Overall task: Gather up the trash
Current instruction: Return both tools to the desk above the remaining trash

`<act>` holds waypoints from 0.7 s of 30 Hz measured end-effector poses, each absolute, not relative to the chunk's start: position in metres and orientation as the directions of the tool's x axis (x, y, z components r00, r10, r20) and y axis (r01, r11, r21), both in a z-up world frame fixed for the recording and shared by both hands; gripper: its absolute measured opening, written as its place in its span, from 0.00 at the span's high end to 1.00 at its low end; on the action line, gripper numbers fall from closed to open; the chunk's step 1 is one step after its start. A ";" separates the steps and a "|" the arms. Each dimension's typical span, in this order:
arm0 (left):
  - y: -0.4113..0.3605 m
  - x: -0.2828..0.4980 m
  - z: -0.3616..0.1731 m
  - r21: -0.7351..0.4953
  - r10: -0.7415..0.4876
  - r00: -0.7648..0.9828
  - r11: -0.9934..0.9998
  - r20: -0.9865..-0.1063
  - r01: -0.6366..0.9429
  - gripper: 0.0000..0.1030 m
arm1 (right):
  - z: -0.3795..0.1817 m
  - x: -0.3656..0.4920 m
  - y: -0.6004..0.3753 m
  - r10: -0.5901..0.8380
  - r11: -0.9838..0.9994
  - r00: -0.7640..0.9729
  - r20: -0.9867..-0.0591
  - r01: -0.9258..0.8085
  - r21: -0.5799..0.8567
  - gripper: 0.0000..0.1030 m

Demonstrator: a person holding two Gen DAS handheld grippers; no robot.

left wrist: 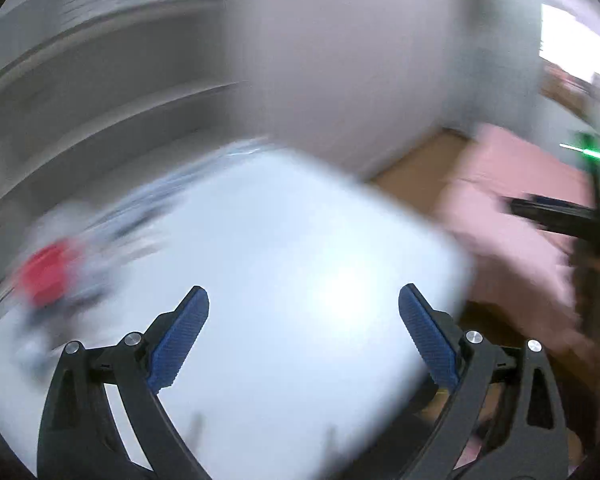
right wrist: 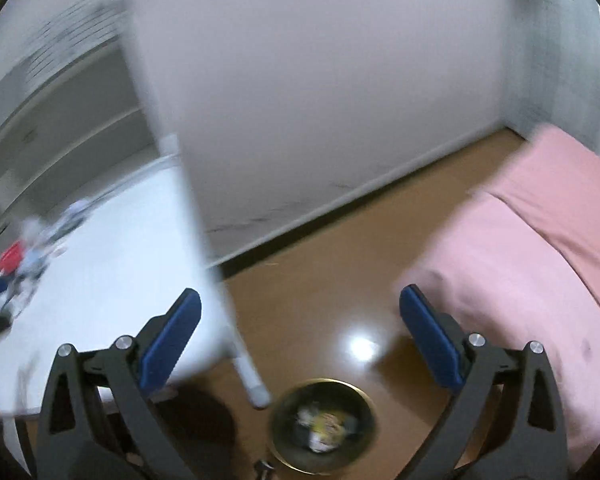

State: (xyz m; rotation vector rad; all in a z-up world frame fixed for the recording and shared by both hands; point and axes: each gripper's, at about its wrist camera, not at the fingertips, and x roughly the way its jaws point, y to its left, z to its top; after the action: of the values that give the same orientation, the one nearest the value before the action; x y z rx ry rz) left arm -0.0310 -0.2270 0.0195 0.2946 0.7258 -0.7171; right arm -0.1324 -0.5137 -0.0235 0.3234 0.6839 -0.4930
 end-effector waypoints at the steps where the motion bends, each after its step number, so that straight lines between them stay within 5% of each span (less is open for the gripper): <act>1: -0.200 -0.012 0.016 0.026 -0.423 0.570 0.787 -0.704 0.617 0.10 | -0.022 -0.116 -0.498 -0.302 0.862 0.678 -0.670 0.494 0.112 0.07; 3: -0.134 0.026 0.010 0.075 -0.256 0.641 0.894 -0.723 0.441 0.10 | -0.020 -0.072 -0.463 -0.235 0.915 0.705 -0.669 0.392 0.092 0.07; 7: -0.056 0.067 0.005 0.058 -0.163 0.650 0.951 -0.742 0.305 0.10 | -0.012 0.016 -0.385 -0.030 0.976 0.743 -0.669 0.165 0.139 0.07; 11: -0.036 0.090 0.003 0.047 -0.179 0.638 0.946 -0.749 0.321 0.10 | 0.001 0.092 -0.316 0.182 0.967 0.726 -0.663 -0.010 0.255 0.07; 15: -0.032 0.111 -0.002 0.034 -0.219 0.599 0.924 -0.770 0.381 0.10 | 0.007 0.149 -0.261 0.184 0.979 0.696 -0.694 -0.067 0.192 0.18; 21: -0.044 0.128 -0.022 0.003 -0.282 0.531 0.881 -0.799 0.472 0.10 | -0.008 0.195 -0.218 0.204 0.979 0.626 -0.753 -0.132 0.155 0.18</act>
State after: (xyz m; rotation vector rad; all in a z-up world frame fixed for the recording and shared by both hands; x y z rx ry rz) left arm 0.1277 -0.0442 -0.0217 0.2299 0.9054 -0.4547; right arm 0.1954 -0.2179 -0.0083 0.0879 0.8734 0.1928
